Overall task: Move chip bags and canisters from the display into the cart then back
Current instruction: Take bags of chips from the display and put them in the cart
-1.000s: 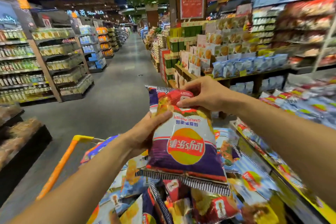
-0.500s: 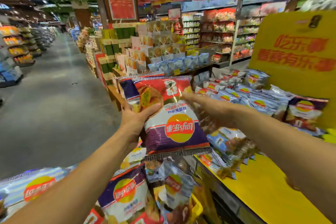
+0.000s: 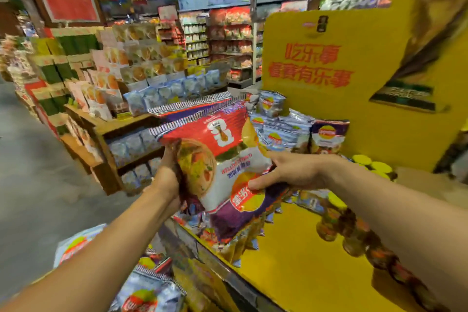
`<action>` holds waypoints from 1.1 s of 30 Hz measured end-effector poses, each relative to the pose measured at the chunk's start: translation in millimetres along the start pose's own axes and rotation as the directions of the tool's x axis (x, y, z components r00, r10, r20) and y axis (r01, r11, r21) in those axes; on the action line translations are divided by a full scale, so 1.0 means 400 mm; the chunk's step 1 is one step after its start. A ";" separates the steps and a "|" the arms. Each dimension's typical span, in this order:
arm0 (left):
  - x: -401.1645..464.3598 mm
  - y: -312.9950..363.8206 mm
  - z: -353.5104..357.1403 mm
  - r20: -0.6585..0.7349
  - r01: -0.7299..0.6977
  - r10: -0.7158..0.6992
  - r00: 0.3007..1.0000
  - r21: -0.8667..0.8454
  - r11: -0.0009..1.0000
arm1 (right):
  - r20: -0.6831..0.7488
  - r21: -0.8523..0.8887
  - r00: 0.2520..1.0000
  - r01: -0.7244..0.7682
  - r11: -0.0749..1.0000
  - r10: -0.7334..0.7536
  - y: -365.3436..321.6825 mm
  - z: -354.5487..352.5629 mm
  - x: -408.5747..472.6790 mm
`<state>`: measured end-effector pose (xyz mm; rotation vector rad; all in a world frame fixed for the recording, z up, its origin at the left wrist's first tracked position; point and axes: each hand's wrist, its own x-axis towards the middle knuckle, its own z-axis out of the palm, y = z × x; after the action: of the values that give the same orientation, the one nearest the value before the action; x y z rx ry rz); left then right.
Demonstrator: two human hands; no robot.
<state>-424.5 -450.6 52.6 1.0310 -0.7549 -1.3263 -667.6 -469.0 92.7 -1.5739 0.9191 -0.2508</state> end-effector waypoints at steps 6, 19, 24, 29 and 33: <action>0.145 -0.052 0.053 0.066 0.141 -0.173 0.983 0.341 0.929 | -0.162 -0.425 0.981 -0.167 0.890 0.107 0.017 -0.163 -0.091; 0.356 -0.159 0.398 0.741 -0.039 -0.491 0.458 0.569 0.821 | -0.411 -0.911 0.910 -0.412 -0.017 -0.063 -0.059 -0.344 0.030; 0.467 -0.228 0.417 0.799 0.003 -0.438 0.412 0.480 0.877 | -0.586 -0.781 0.798 -0.508 0.362 -0.145 0.046 -0.421 0.043; 0.531 -0.306 0.454 0.700 0.202 -0.401 0.592 0.352 0.914 | -0.783 0.085 0.445 -0.615 0.784 0.434 0.207 -0.448 0.015; 0.573 -0.385 0.531 0.584 0.238 -0.415 0.697 0.358 0.903 | -0.482 0.551 0.692 -0.238 0.800 0.538 0.305 -0.470 0.011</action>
<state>-649.2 -702.8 -31.9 0.9239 -1.3423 -1.9937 -832.8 -604.8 25.5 -0.8039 1.5716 -0.6471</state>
